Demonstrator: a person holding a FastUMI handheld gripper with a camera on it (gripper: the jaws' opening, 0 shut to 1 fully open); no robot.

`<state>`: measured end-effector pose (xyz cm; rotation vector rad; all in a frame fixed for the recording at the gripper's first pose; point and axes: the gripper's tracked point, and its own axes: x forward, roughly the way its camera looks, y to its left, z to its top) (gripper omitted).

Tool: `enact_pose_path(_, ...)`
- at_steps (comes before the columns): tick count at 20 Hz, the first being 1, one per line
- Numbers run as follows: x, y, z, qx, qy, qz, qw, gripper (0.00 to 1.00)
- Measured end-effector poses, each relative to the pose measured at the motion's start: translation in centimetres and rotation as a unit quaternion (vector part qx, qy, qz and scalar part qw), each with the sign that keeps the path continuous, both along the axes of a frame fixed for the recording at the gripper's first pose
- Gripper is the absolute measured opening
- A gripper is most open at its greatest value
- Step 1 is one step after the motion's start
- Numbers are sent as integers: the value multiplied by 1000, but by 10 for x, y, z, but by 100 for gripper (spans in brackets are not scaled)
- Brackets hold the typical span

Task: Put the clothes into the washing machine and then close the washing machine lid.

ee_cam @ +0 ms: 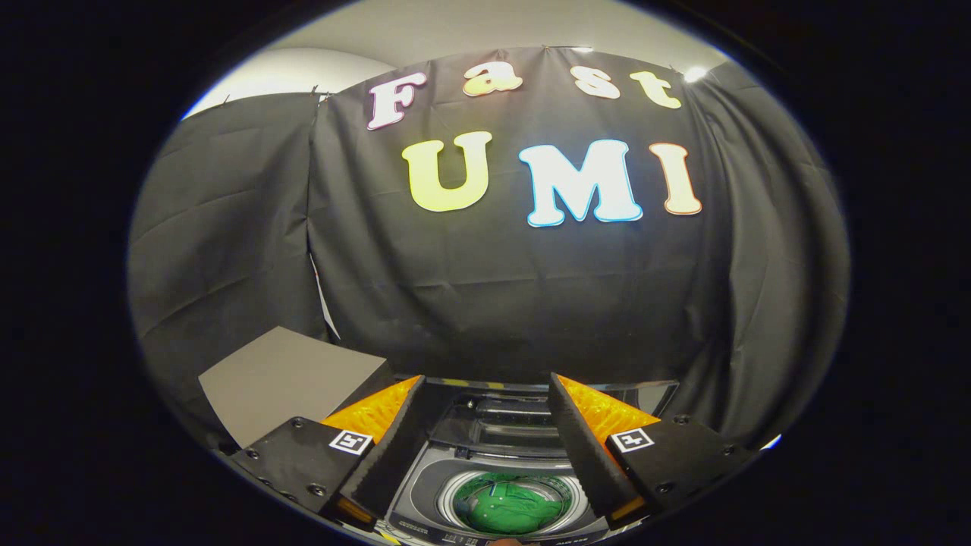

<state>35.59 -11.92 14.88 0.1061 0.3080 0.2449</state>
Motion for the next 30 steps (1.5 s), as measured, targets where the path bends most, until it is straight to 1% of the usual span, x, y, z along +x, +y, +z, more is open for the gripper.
enact_pose_path(3, 18, 2, -1, 11, 11, -6, 1000, 98)
enact_pose_path(8, 55, 0, -14, -5, 27, -21, 999, 98)
enact_pose_path(16, 104, -10, -42, 5, 70, -62, 996, 98)
enact_pose_path(19, 114, -14, -55, 5, 86, -77, 993, 98)
enact_pose_path(23, 123, -18, -62, 4, 92, -89, 992, 98)
enact_pose_path(30, 133, -19, -88, -14, 130, -91, 987, 99)
